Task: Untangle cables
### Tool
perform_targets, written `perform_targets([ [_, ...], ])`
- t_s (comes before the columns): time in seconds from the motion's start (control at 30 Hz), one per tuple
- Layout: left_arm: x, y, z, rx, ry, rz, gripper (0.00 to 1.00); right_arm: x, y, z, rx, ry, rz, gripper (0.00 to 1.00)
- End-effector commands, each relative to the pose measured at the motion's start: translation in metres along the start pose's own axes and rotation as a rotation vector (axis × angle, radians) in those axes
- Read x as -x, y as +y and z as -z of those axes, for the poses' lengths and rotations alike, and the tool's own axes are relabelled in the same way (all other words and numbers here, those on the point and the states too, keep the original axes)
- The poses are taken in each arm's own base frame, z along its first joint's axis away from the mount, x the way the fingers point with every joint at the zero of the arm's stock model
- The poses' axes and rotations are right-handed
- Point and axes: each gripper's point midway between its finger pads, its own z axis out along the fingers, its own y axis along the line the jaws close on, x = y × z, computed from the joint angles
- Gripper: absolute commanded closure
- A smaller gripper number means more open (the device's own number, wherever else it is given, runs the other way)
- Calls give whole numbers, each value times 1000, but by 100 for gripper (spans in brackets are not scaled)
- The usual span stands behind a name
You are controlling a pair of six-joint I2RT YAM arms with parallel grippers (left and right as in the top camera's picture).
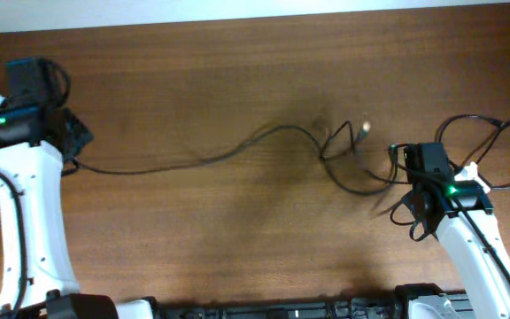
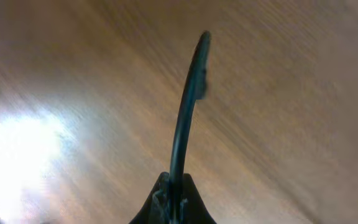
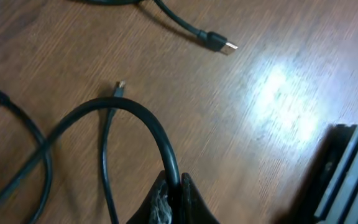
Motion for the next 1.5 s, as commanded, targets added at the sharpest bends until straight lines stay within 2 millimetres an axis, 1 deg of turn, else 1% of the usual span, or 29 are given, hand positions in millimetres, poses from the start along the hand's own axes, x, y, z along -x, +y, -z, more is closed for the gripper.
perform_targets([
  [0.0, -12, -38, 11, -246, 83, -10, 100, -11, 18, 2, 95, 78, -8, 96],
  [0.1, -27, -77, 25, -399, 101, -169, 100, -14, 43, 6, 225, 106, 110, 96],
  [0.17, -42, -104, 37, -490, 105, -301, 100, -18, 62, 12, 326, 124, 198, 96],
  [0.27, -64, -135, 51, -544, 97, -444, 100, -26, 81, 21, 447, 159, 274, 96],
  [0.3, -73, -145, 56, -562, 95, -484, 100, -29, 88, 25, 496, 175, 306, 96],
  [0.33, -87, -162, 61, -587, 93, -544, 100, -38, 105, 38, 622, 200, 397, 96],
  [0.37, -92, -170, 62, -590, 91, -569, 100, -43, 114, 46, 695, 209, 452, 96],
  [0.43, -109, -186, 57, -592, 121, -623, 99, -55, 129, 65, 857, 226, 588, 96],
  [0.5, -125, -197, 49, -584, 161, -665, 98, -67, 133, 78, 956, 243, 687, 96],
  [0.53, -140, -206, 42, -580, 201, -698, 98, -70, 134, 83, 989, 251, 708, 96],
  [0.6, -162, -218, 30, -561, 253, -753, 96, -72, 135, 86, 1012, 252, 730, 96],
  [0.67, -180, -228, 16, -540, 293, -793, 88, -71, 135, 87, 1016, 243, 740, 96],
  [0.73, -197, -237, 0, -515, 337, -826, 87, -67, 138, 95, 1048, 218, 761, 96],
  [0.8, -208, -238, -14, -487, 375, -843, 87, -57, 145, 121, 1131, 170, 788, 96],
  [0.87, -217, -239, -29, -456, 415, -852, 88, -29, 152, 161, 1193, 56, 786, 96],
  [0.9, -218, -238, -31, -450, 423, -854, 88, -20, 153, 174, 1211, 20, 785, 96],
  [1.0, -223, -237, -38, -435, 441, -857, 89, 21, 152, 241, 1290, -161, 776, 96],
  [1.07, -223, -237, -38, -434, 443, -858, 89, 56, 144, 282, 1287, -306, 710, 96],
  [1.1, -223, -237, -38, -433, 443, -859, 89, 75, 135, 314, 1306, -403, 679, 96],
  [1.13, -223, -237, -38, -432, 442, -859, 88, 84, 127, 338, 1336, -467, 669, 96],
  [1.17, -222, -236, -39, -427, 436, -859, 89, 96, 113, 373, 1375, -561, 655, 96],
  [1.2, -220, -236, -40, -420, 431, -860, 89, 104, 99, 401, 1407, -640, 642, 96],
  [1.27, -220, -236, -40, -417, 426, -861, 89, 113, 77, 441, 1452, -760, 620, 96],
  [1.3, -219, -236, -40, -417, 425, -860, 89, 120, 55, 475, 1487, -869, 595, 96],
  [1.33, -219, -236, -40, -417, 425, -861, 89, 128, 39, 494, 1489, -946, 562, 96],
  [1.37, -219, -236, -41, -417, 425, -861, 88, 139, 26, 505, 1451, -1011, 503, 96],
  [1.4, -219, -236, -41, -417, 425, -861, 89, 160, 11, 508, 1387, -1039, 360, 96],
  [1.43, -219, -236, -41, -417, 425, -860, 89, 174, 2, 507, 1346, -1042, 254, 96],
  [1.47, -219, -237, -41, -419, 423, -860, 89, 180, -1, 503, 1325, -1028, 196, 96],
])
